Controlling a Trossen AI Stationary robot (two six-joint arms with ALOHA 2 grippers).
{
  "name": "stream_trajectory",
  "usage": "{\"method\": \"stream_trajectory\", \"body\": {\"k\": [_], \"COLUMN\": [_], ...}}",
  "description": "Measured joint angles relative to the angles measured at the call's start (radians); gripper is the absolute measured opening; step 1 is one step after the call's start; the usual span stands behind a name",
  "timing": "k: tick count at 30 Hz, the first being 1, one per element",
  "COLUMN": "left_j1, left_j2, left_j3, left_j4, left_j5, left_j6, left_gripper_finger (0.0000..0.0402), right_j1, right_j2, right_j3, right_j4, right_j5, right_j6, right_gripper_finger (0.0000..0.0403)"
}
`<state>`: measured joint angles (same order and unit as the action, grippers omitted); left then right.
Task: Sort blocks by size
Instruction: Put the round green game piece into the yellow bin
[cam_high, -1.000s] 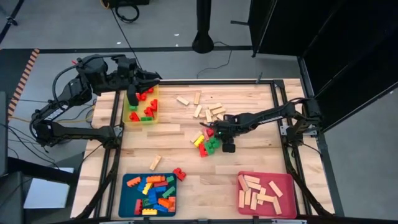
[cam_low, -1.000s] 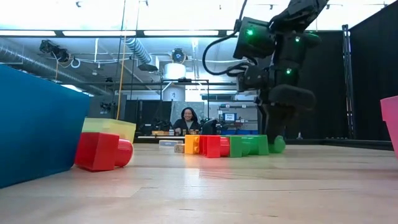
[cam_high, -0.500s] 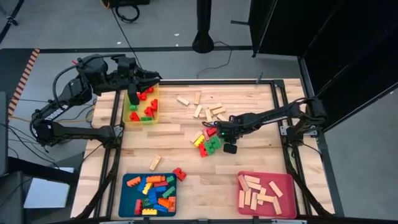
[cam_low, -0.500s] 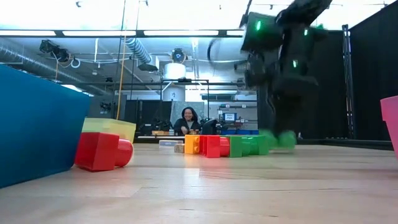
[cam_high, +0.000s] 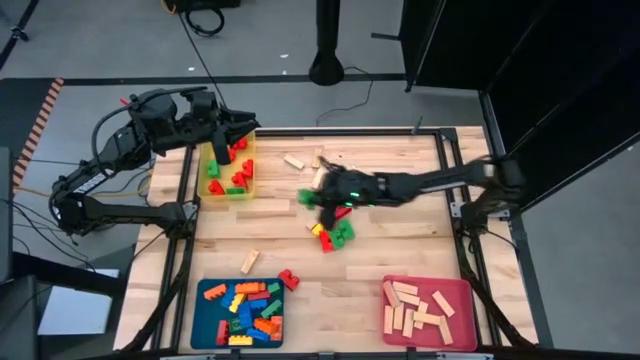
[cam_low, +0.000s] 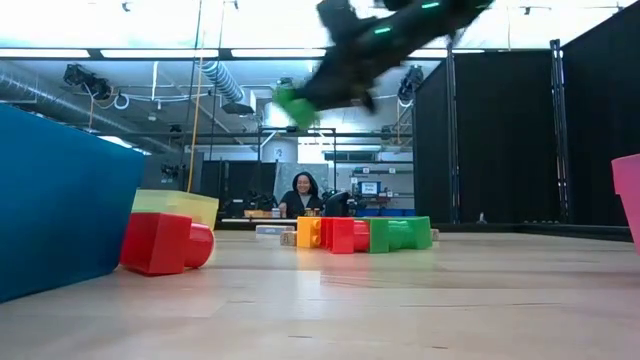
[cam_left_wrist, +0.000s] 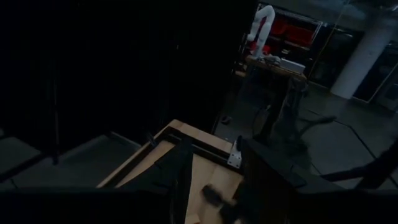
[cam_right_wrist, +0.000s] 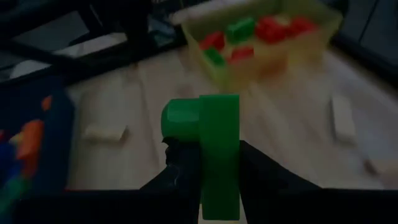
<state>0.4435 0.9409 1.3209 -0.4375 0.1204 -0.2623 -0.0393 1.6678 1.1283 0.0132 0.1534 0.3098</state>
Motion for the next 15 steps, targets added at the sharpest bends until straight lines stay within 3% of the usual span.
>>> {"method": "stream_trajectory", "body": {"k": [6,9,15], "left_j1": [0.000,0.000,0.000], "left_j2": [0.000,-0.005,-0.007], "left_j3": [0.000,0.000,-0.001], "left_j4": [0.000,-0.001,-0.002], "left_j5": [0.000,0.000,0.000], "left_j6": [-0.003,-0.003,0.018], "left_gripper_finger": [0.0145,0.0145,0.0145], "right_j1": [-0.060,-0.105,-0.158], "right_j2": [0.308,0.435,0.707], "right_j3": [0.403,0.596,0.960], "right_j4": [0.010,0.006,-0.029], "right_j5": [-0.066,-0.159,-0.230], "right_j6": [-0.151,-0.146,-0.143], "right_gripper_finger": [0.0087,0.0087,0.0087]}}
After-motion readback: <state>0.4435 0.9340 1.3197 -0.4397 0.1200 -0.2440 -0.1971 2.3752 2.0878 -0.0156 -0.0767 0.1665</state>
